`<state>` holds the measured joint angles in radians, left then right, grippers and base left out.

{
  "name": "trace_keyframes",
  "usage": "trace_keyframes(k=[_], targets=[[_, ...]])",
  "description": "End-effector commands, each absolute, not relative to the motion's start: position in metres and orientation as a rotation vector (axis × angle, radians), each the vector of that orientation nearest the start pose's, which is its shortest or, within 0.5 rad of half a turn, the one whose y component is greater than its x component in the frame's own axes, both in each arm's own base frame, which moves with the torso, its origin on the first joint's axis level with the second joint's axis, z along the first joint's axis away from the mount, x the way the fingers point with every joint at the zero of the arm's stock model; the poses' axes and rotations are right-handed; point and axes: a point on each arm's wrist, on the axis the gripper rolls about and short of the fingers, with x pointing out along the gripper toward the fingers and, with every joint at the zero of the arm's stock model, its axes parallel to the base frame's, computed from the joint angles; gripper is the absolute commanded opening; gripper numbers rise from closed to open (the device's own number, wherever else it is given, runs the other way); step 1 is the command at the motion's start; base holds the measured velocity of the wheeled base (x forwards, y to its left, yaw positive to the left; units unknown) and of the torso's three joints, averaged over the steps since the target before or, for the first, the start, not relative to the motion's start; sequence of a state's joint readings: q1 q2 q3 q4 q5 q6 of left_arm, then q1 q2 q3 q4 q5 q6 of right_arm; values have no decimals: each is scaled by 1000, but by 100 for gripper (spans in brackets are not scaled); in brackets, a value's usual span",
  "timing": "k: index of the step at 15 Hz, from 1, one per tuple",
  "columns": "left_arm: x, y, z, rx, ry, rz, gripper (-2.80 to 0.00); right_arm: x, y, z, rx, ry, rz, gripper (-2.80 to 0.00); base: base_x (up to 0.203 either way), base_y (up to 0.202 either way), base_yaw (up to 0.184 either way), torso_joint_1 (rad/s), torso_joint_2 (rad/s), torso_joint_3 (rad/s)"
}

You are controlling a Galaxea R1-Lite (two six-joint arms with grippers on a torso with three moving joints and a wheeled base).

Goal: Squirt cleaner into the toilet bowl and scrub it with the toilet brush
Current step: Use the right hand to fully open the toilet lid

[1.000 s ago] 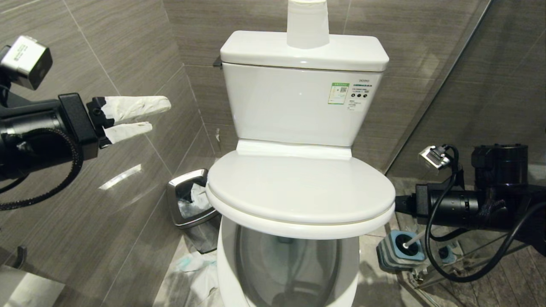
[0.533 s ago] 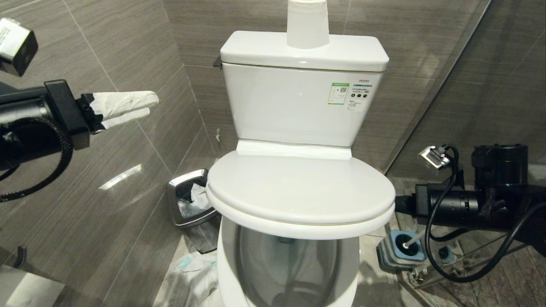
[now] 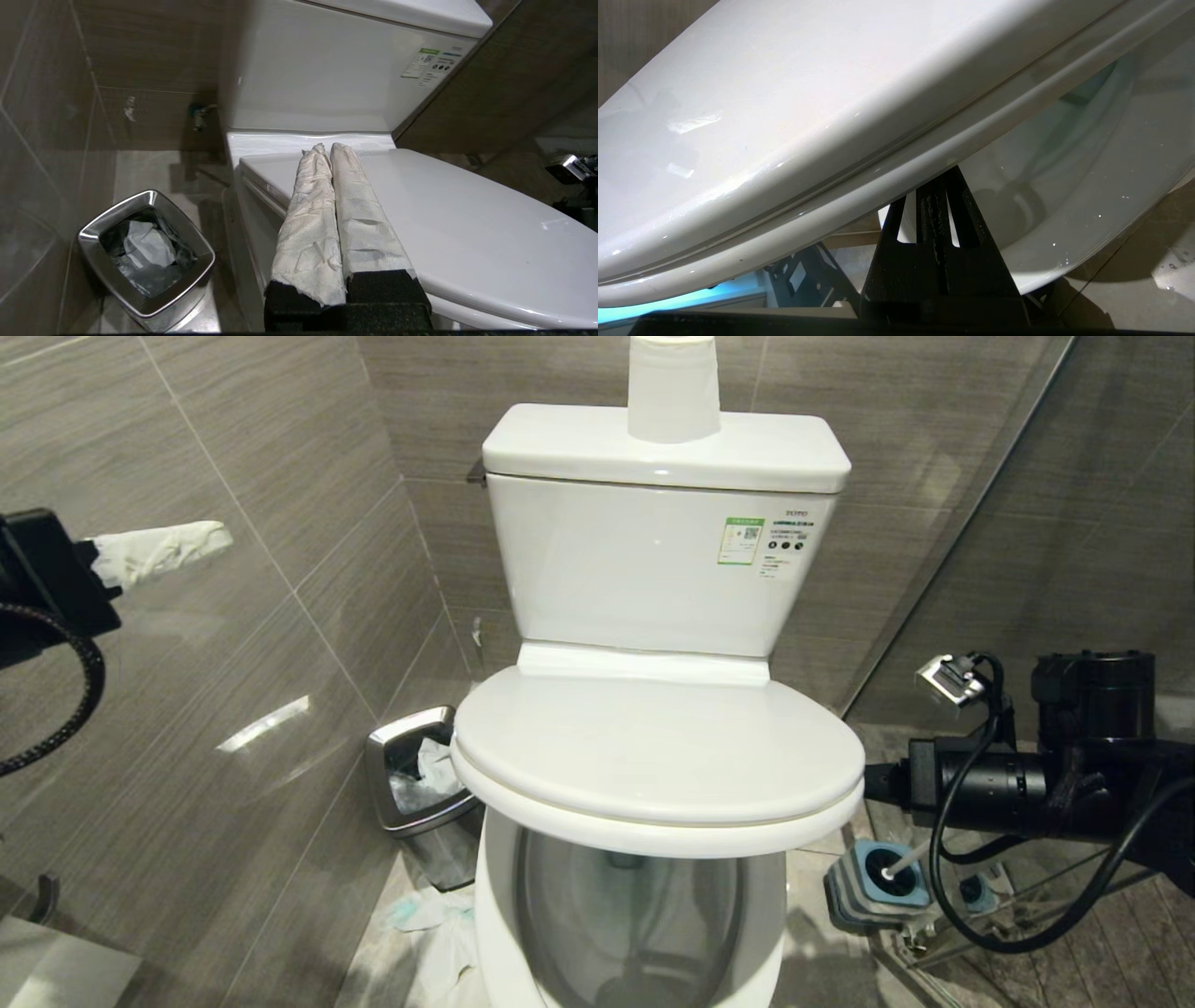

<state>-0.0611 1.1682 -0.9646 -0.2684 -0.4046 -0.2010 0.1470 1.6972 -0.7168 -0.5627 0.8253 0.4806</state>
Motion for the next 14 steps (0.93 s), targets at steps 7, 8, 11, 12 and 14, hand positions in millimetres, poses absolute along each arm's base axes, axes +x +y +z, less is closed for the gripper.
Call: trace_keyframes(k=[7, 8, 11, 12, 14], targets=[[89, -13, 320, -243, -71, -465, -280, 280, 57, 157, 583, 630, 845, -280, 0, 0, 0, 0, 0, 0], [83, -12, 318, -250, -79, -460, -280, 279, 56, 157, 583, 631, 845, -280, 0, 0, 0, 0, 0, 0], [62, -11, 299, -254, -74, -461, -280, 279, 56, 156, 583, 630, 843, -280, 0, 0, 0, 0, 0, 0], [54, -11, 290, -254, -69, -463, -280, 279, 56, 156, 582, 629, 844, -280, 0, 0, 0, 0, 0, 0], [36, -11, 280, -253, -66, -479, -280, 280, 56, 157, 581, 626, 845, -280, 0, 0, 0, 0, 0, 0]])
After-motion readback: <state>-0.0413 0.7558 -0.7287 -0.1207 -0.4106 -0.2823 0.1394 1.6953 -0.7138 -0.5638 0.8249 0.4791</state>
